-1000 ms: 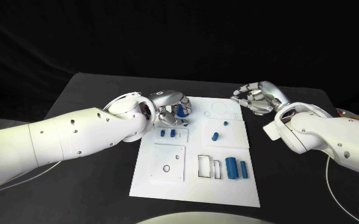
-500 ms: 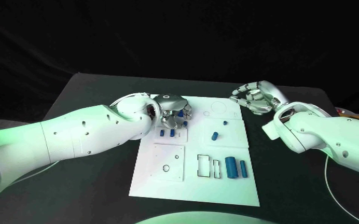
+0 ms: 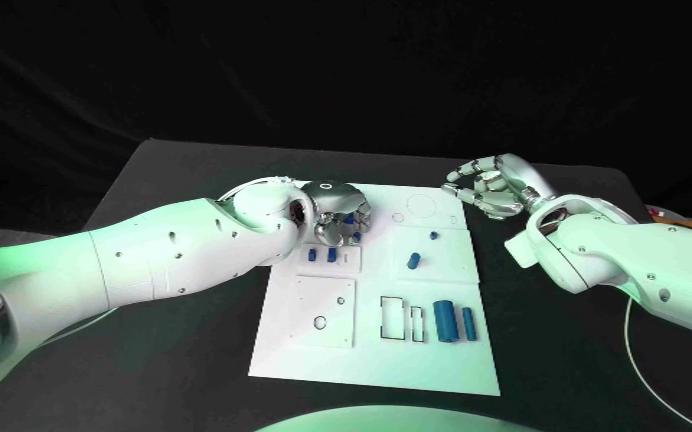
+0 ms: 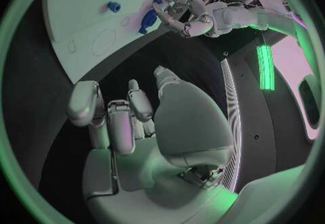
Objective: Assemble the parts on the task board
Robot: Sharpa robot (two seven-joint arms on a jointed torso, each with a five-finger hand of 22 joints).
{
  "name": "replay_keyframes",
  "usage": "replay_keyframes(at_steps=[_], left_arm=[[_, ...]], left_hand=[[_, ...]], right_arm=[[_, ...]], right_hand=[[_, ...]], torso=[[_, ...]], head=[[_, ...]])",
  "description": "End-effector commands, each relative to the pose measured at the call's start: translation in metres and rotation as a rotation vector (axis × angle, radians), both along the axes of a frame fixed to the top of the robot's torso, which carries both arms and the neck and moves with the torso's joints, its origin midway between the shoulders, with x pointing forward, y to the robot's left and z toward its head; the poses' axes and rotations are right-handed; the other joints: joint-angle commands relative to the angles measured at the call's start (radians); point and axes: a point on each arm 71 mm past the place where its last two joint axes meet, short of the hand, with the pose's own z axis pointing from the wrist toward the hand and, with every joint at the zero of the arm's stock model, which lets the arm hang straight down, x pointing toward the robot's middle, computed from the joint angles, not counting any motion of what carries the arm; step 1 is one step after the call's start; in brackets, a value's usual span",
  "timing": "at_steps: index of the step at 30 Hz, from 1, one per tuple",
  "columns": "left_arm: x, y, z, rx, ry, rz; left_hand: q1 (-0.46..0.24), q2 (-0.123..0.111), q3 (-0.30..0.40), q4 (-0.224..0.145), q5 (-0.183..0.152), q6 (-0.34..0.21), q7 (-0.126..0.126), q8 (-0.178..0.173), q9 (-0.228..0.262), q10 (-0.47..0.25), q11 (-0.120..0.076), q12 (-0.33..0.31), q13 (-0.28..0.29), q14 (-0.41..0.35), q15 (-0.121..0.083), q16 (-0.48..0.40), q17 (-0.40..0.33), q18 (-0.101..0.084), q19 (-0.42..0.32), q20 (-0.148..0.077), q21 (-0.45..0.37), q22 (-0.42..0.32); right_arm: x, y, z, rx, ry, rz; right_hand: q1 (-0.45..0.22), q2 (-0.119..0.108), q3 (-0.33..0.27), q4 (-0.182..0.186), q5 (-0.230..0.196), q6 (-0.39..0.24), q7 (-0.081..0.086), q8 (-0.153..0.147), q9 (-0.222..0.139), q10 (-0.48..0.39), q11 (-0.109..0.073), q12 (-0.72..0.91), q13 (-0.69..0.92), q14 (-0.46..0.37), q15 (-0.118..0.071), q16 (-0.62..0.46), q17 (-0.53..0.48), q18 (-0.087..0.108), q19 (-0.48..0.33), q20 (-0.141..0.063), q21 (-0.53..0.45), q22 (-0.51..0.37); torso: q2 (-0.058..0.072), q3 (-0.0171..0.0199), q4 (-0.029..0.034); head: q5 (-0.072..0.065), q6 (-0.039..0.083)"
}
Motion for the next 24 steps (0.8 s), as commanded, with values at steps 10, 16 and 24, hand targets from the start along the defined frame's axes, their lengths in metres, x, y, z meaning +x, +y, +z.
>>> replay_keyframes(at_steps=[10,16,24], left_arm=[[0.0007,-0.0032,-0.004,0.05,0.024,-0.002],[0.0022,-0.0019,-0.0059,0.069,0.037,0.01],[0.0037,-0.0011,-0.0076,0.084,0.047,0.018]], left_hand=[[0.011,0.002,0.033,-0.005,-0.002,0.025,-0.002,-0.007,-0.008,0.044,-0.008,0.0,-0.004,0.027,-0.003,0.031,0.023,0.014,-0.009,-0.006,0.032,0.02],[0.014,0.002,0.037,-0.01,-0.002,0.027,-0.002,-0.008,-0.01,0.047,-0.009,-0.001,-0.004,0.031,-0.004,0.036,0.026,0.015,-0.009,-0.007,0.037,0.023],[0.023,0.006,0.048,-0.021,-0.002,0.03,0.0,-0.012,-0.014,0.055,-0.01,-0.003,-0.005,0.044,-0.005,0.051,0.045,0.012,-0.001,-0.009,0.057,0.044]], right_arm=[[-0.0008,0.0019,0.0004,-0.005,-0.009,0.015],[-0.0008,0.0019,0.0004,-0.005,-0.009,0.015],[-0.0009,0.002,0.0005,-0.005,-0.009,0.015]], right_hand=[[0.0,0.009,-0.004,-0.002,0.004,-0.007,0.0,0.005,-0.001,-0.006,0.003,-0.005,-0.001,0.042,-0.005,-0.004,-0.001,0.011,-0.004,0.001,-0.003,-0.001],[0.002,0.01,-0.005,-0.002,0.004,-0.008,0.0,0.007,-0.002,-0.007,0.003,-0.005,-0.001,0.041,-0.005,-0.005,-0.001,0.011,-0.005,0.001,-0.006,-0.002],[0.002,0.01,-0.005,-0.002,0.004,-0.008,0.0,0.007,-0.002,-0.007,0.003,-0.005,-0.001,0.041,-0.005,-0.005,-0.001,0.011,-0.005,0.001,-0.006,-0.002]], torso=[[0.0,0.0003,0.0],[-0.001,0.0002,0.0007],[0.0,-0.0005,0.0005]], head=[[-0.002,-0.002],[-0.002,-0.003],[-0.004,-0.005]])
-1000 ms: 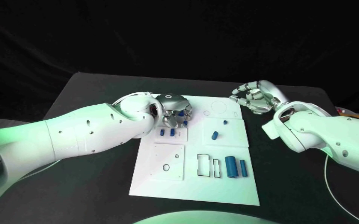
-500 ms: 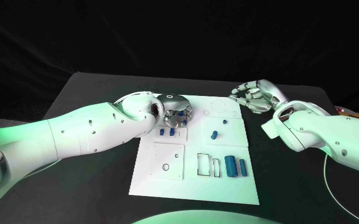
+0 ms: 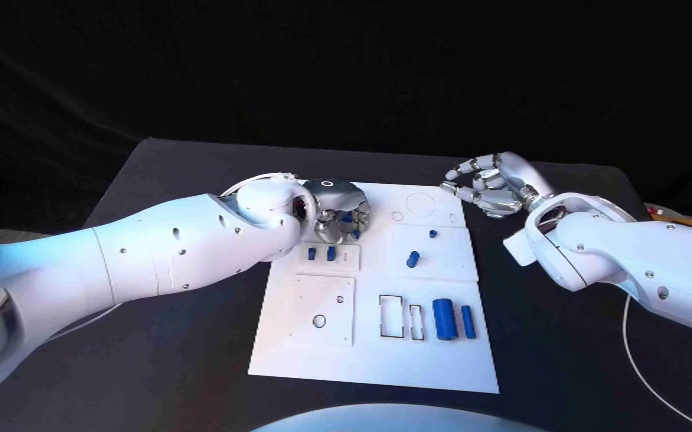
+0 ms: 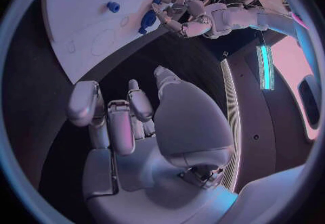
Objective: Assemble the parts on the task board
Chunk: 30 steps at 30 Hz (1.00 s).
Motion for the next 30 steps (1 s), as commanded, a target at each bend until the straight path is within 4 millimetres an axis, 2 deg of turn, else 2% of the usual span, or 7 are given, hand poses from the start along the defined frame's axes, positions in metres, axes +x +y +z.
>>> replay_keyframes(at_steps=[1,10,18,30], left_arm=[[-0.001,0.002,-0.007,0.049,0.034,0.009],[0.0,-0.001,-0.007,0.037,0.029,-0.001],[-0.001,-0.003,-0.004,0.005,0.01,-0.013],[-0.006,0.002,0.006,-0.079,-0.002,-0.008]], left_hand=[[0.013,0.004,0.009,-0.008,-0.002,0.013,0.001,-0.003,-0.002,0.018,-0.001,-0.003,-0.001,0.014,-0.001,0.012,0.013,0.01,0.009,-0.006,0.02,0.022],[0.037,0.018,0.025,-0.045,-0.003,0.037,-0.001,-0.002,-0.006,0.054,-0.009,0.011,0.011,0.036,-0.009,0.029,0.032,0.0,0.042,-0.015,0.077,0.089],[0.022,0.026,0.023,-0.05,-0.004,0.068,-0.009,0.005,-0.004,0.08,-0.019,0.014,0.019,0.065,-0.017,0.049,0.068,-0.008,0.071,-0.019,0.112,0.136],[-0.006,0.017,0.02,-0.041,-0.003,0.074,-0.007,-0.002,-0.005,0.078,-0.015,-0.015,0.014,0.067,-0.014,0.05,0.065,-0.007,0.062,-0.019,0.11,0.129]], right_arm=[[-0.001,0.002,0.0,-0.005,-0.009,0.014],[-0.001,0.002,0.001,-0.005,-0.01,0.016],[-0.001,0.003,0.001,-0.004,-0.011,0.017],[-0.001,0.003,0.001,-0.004,-0.012,0.018]], right_hand=[[0.002,0.01,-0.005,-0.002,0.004,-0.008,0.0,0.003,-0.001,-0.007,0.003,-0.005,-0.001,0.041,-0.005,-0.005,-0.001,0.011,-0.005,0.001,-0.006,-0.002],[0.002,0.01,-0.006,-0.002,0.004,-0.008,0.0,0.004,-0.001,-0.006,0.003,-0.003,0.0,0.041,-0.005,-0.005,-0.001,0.011,-0.005,0.001,-0.005,-0.001],[0.002,0.01,-0.006,-0.002,0.004,-0.008,0.0,0.004,-0.001,-0.006,0.003,-0.003,0.0,0.041,-0.005,-0.005,-0.001,0.011,-0.005,0.001,-0.005,-0.001],[0.002,0.01,-0.006,-0.002,0.004,-0.008,0.0,0.004,-0.001,-0.006,0.003,-0.003,0.0,0.041,-0.005,-0.005,-0.001,0.011,-0.005,0.001,-0.005,-0.001]], torso=[[0.001,-0.0007,-0.0002],[0.0,-0.0006,0.0004],[0.0,-0.0003,0.0007],[0.0,-0.0002,0.0001]], head=[[-0.001,-0.001],[0.0,-0.004],[0.0,-0.004],[0.004,0.003]])
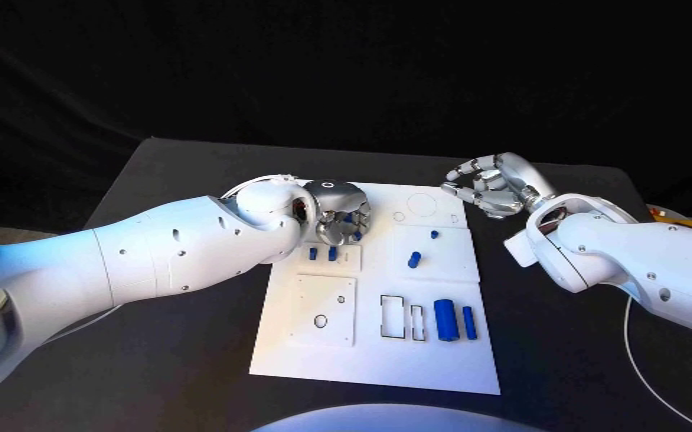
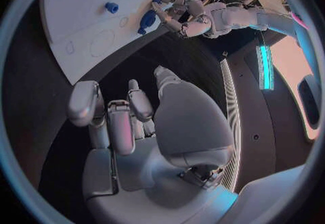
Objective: Assemble the parts on the task board
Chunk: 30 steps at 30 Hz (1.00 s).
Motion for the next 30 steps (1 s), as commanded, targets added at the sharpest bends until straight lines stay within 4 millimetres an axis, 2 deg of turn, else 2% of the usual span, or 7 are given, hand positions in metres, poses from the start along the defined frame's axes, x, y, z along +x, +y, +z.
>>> replay_keyframes(at_steps=[1,12,18,30], left_arm=[[-0.002,0.001,0.007,-0.056,0.0,-0.002],[-0.002,0.029,0.018,-0.111,0.027,0.074],[-0.002,0.045,0.017,-0.092,0.051,0.104],[-0.002,0.063,0.012,-0.049,0.089,0.14]], left_hand=[[-0.009,0.0,-0.001,0.003,-0.003,0.008,-0.001,-0.001,0.0,0.002,0.005,-0.005,-0.001,0.007,0.004,0.001,-0.001,-0.007,-0.003,0.002,0.001,-0.001],[-0.021,-0.006,-0.002,0.008,-0.002,0.008,-0.001,-0.007,-0.002,0.001,0.007,-0.021,-0.004,0.004,0.005,-0.001,-0.01,-0.005,-0.01,0.004,-0.005,-0.01],[-0.022,-0.006,-0.002,0.009,-0.002,0.009,-0.001,-0.007,-0.001,0.003,0.007,-0.024,-0.004,0.001,0.005,-0.004,-0.018,-0.005,-0.01,0.004,-0.005,-0.01],[-0.027,-0.008,-0.002,0.011,-0.003,0.011,-0.001,-0.008,-0.001,0.006,0.007,-0.029,-0.005,-0.004,0.006,-0.008,-0.031,-0.004,-0.014,0.005,-0.009,-0.015]], right_arm=[[0.0,0.001,0.0,-0.005,-0.011,0.014],[0.0,0.0,0.0,-0.006,-0.011,0.011],[0.0,-0.001,0.0,-0.007,-0.011,0.009],[-0.001,-0.002,0.0,-0.009,-0.011,0.008]], right_hand=[[0.002,0.01,-0.006,-0.002,0.004,-0.008,0.0,0.004,-0.001,-0.006,0.003,-0.003,0.0,0.041,-0.005,-0.005,-0.001,0.011,-0.005,0.001,-0.006,-0.001],[0.003,0.011,-0.007,-0.001,0.004,-0.007,0.0,0.005,-0.001,-0.005,0.003,-0.002,0.001,0.042,-0.005,-0.005,0.0,0.011,-0.004,0.001,-0.006,-0.001],[0.003,0.011,-0.007,-0.001,0.004,-0.007,0.0,0.005,-0.001,-0.005,0.003,-0.002,0.001,0.042,-0.005,-0.005,0.0,0.011,-0.004,0.001,-0.006,-0.001],[0.003,0.011,-0.007,-0.001,0.004,-0.007,0.0,0.005,-0.001,-0.005,0.003,-0.002,0.001,0.042,-0.005,-0.005,0.0,0.011,-0.004,0.001,-0.006,-0.001]], torso=[[0.0,0.0001,0.0002],[-0.001,0.0002,0.0013],[0.0,-0.0017,0.0008],[0.0,-0.0012,0.0006]], head=[[0.0,0.003],[-0.001,0.007],[-0.002,0.005],[-0.001,0.001]])
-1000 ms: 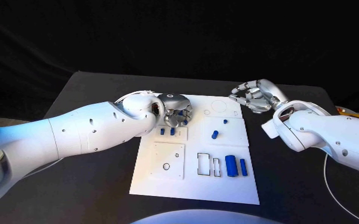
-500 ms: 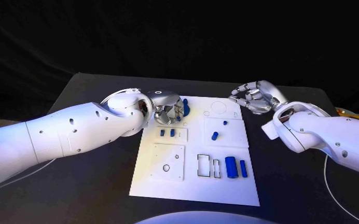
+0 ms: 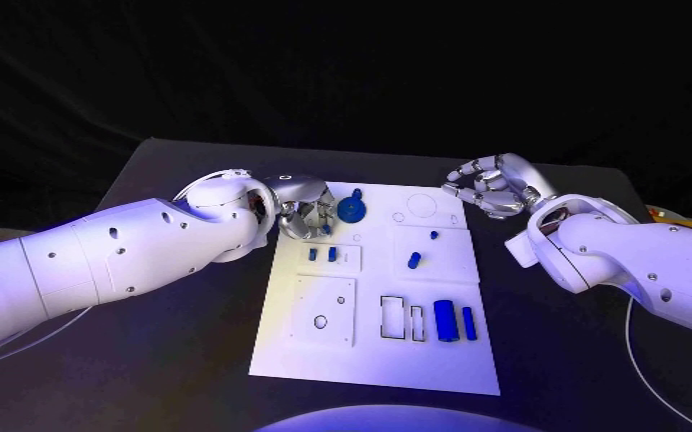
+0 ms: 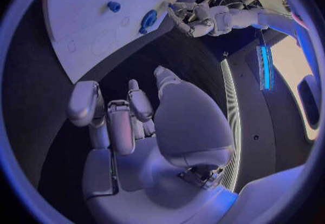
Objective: Assemble the parts on the task board
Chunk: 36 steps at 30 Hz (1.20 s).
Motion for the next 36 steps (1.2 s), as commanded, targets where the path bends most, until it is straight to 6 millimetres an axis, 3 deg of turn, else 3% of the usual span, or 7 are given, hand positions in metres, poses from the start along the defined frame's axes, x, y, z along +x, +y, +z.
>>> replay_keyframes(at_steps=[1,12,36], left_arm=[[-0.001,0.0,-0.0017,0.009,0.032,0.002],[-0.0014,0.0018,-0.002,0.005,0.042,0.008],[-0.0003,-0.0053,-0.0018,-0.005,0.035,0.002]], left_hand=[[-0.009,0.003,-0.002,0.005,-0.003,0.008,0.002,-0.004,-0.001,0.002,0.003,-0.003,-0.001,-0.007,0.002,-0.004,-0.001,-0.004,-0.005,0.003,-0.001,0.001],[-0.008,0.003,-0.001,0.005,-0.003,0.01,0.001,-0.004,0.0,0.005,0.002,-0.005,-0.001,-0.008,0.002,-0.004,-0.003,-0.004,-0.004,0.003,-0.001,0.001],[-0.004,0.007,0.002,0.001,-0.005,0.02,-0.001,-0.002,0.001,0.02,-0.001,-0.008,0.002,-0.003,-0.001,-0.001,0.004,-0.006,0.007,0.002,0.006,0.014]], right_arm=[[-0.0006,0.0012,0.0002,-0.006,-0.01,0.014],[-0.0006,0.0008,-0.0002,-0.007,-0.01,0.012],[-0.0004,0.0012,-0.0004,-0.007,-0.009,0.012]], right_hand=[[0.003,0.011,-0.007,-0.001,0.004,-0.008,0.0,0.005,-0.001,-0.005,0.003,-0.002,0.001,0.042,-0.005,-0.005,0.0,0.011,-0.004,0.001,-0.006,-0.001],[0.003,0.011,-0.007,-0.001,0.004,-0.008,0.0,0.005,-0.001,-0.005,0.003,-0.002,0.001,0.042,-0.005,-0.005,0.0,0.011,-0.004,0.001,-0.006,-0.001],[0.003,0.011,-0.007,-0.001,0.004,-0.008,0.0,0.005,-0.001,-0.005,0.003,-0.002,0.001,0.042,-0.005,-0.005,0.0,0.011,-0.004,0.001,-0.006,-0.001]], torso=[[0.0,0.0001,-0.0011],[0.0,0.0021,-0.0012],[-0.001,0.0014,-0.0014]], head=[[0.002,-0.001],[0.005,-0.003],[0.003,-0.001]])
